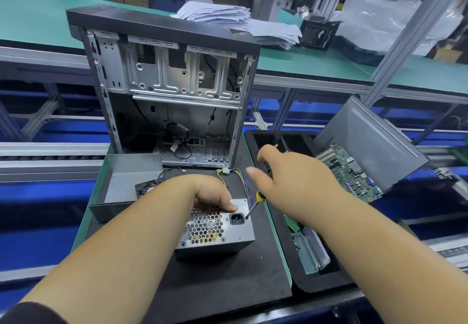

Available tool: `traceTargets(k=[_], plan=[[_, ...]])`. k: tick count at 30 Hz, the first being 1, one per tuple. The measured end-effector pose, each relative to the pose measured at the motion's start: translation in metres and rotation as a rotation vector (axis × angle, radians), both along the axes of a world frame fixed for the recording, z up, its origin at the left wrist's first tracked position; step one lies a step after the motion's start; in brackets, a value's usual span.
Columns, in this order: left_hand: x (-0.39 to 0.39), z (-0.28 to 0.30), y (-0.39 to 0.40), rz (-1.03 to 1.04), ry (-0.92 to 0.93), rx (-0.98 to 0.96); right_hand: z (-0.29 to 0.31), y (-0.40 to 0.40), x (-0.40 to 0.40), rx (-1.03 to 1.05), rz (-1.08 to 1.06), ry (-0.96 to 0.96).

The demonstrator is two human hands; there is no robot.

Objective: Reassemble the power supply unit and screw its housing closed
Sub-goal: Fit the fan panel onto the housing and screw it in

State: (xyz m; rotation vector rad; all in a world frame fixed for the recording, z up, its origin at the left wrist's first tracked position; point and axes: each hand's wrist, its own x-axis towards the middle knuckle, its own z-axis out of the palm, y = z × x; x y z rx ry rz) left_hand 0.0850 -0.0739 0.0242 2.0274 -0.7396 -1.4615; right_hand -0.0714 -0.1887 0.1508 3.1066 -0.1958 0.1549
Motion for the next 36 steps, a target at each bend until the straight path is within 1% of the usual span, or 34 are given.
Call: traceTargets(k=[2, 3, 4, 8, 9, 12, 13, 14, 17, 18, 19, 21, 22, 23, 24, 27, 28, 31, 32, 33, 36], plan=[[-0.001, 0.000, 0.000, 0.003, -0.010, 0.001, 0.004, -0.003, 0.000, 0.155, 0.026, 0.030], [-0.001, 0.000, 0.000, 0.005, -0.013, 0.000, 0.005, -0.005, 0.000, 0.189, 0.042, 0.053], [-0.001, 0.001, 0.000, 0.004, -0.012, -0.001, 0.005, -0.005, -0.001, 0.178, 0.051, 0.054], [0.000, 0.001, 0.000, 0.010, -0.009, -0.005, 0.001, -0.002, -0.002, -0.068, -0.034, 0.013], [0.000, 0.001, 0.000, 0.018, 0.001, -0.006, 0.000, -0.003, -0.003, -0.053, -0.034, 0.007], [-0.001, 0.000, 0.000, 0.034, 0.020, -0.009, 0.004, -0.004, -0.005, 0.178, 0.035, 0.025], [-0.001, 0.000, 0.000, 0.037, 0.023, -0.011, 0.005, -0.003, -0.005, 0.205, 0.064, 0.038], [-0.002, 0.001, 0.000, 0.037, 0.024, -0.015, 0.005, -0.002, -0.005, 0.173, 0.083, 0.028], [-0.002, 0.003, 0.001, 0.031, 0.017, -0.019, 0.001, 0.001, -0.006, -0.060, 0.027, -0.019], [-0.003, 0.003, 0.001, 0.033, 0.019, -0.018, 0.000, 0.000, -0.007, -0.080, 0.018, -0.027], [-0.003, 0.003, 0.001, 0.038, 0.024, -0.018, -0.002, -0.001, -0.007, -0.046, 0.023, -0.027], [-0.004, 0.003, 0.001, 0.036, 0.030, -0.014, 0.000, -0.001, -0.008, 0.111, 0.065, -0.025], [-0.004, 0.004, 0.001, 0.031, 0.028, -0.012, 0.002, -0.002, -0.008, 0.158, 0.089, -0.016], [-0.004, 0.004, 0.001, 0.027, 0.024, -0.010, 0.003, -0.001, -0.008, 0.163, 0.104, -0.011], [-0.004, 0.004, 0.001, 0.025, 0.019, -0.009, 0.002, -0.001, -0.008, 0.120, 0.107, -0.023], [-0.004, 0.005, 0.001, 0.023, 0.006, -0.005, 0.000, 0.000, -0.009, -0.080, 0.020, -0.028], [-0.004, 0.005, 0.001, 0.023, 0.007, -0.003, -0.001, -0.001, -0.010, -0.073, 0.011, -0.020], [-0.004, 0.005, 0.001, 0.016, 0.010, 0.000, 0.001, -0.002, -0.011, 0.126, 0.059, -0.008], [-0.005, 0.005, 0.001, 0.014, 0.011, 0.000, 0.002, -0.002, -0.011, 0.155, 0.083, -0.006], [-0.004, 0.005, 0.001, 0.015, 0.012, 0.000, 0.003, -0.002, -0.011, 0.140, 0.092, -0.010], [-0.004, 0.005, 0.002, 0.011, 0.009, -0.001, 0.001, -0.001, -0.010, -0.040, 0.024, -0.033]])
